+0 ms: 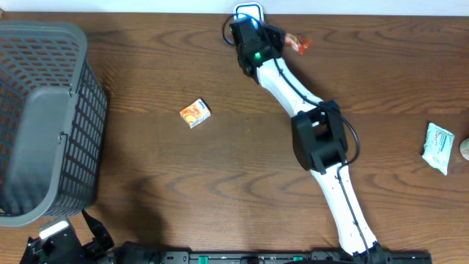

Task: Scan the item barcode
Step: 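Carry the snack bar to the right edge and release it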

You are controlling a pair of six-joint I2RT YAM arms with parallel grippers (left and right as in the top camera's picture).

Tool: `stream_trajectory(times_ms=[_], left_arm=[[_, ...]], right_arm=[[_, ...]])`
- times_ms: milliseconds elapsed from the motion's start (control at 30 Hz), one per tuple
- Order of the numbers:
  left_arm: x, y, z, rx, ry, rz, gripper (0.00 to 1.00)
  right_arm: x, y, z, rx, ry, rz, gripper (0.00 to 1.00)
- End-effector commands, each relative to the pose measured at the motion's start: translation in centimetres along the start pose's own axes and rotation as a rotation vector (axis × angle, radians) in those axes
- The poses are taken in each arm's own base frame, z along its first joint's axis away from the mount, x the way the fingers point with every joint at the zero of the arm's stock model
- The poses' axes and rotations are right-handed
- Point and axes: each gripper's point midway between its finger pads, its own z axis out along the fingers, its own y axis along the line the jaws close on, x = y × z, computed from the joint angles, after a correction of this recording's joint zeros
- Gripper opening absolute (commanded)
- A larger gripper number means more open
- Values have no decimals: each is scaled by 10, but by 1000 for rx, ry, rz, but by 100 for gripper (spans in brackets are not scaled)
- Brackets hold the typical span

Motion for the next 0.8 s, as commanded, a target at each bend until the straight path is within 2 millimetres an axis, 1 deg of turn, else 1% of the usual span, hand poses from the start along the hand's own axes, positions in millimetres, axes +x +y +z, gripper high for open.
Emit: stream_trajectory(times_ms=[0,100,167,200,367,400,433,500,667,767], left_arm=[[0,2,-1,-8,-5,6,98],[0,2,-1,-8,-5,6,98],[0,2,-1,-8,-5,6,98],[0,2,-1,-8,-5,6,98],[0,2,-1,-8,-5,6,98],[0,2,-1,-8,-5,6,98],[0,2,-1,-8,-5,6,98],[0,2,-1,-8,-5,6,98],[0,2,-1,-8,-5,6,98],[0,2,-1,-8,-5,6,98]], right_arm=[[58,-64,-41,9,85,195,1],[114,-56,-49,-81,214,279,1],[156,-52,-51,-115,326,426,1],[174,-47,-51,-138,377,482,1],[265,-9,-44,-292,700,750,1],[283,-3,-38,-305,766,812,1],[299,9,-30,-372,822,863,1],[320,16,-20,-408,886,933,1],[391,33,15,-388,1052,1086,1],[425,49,29,-405,1128,1166,1]])
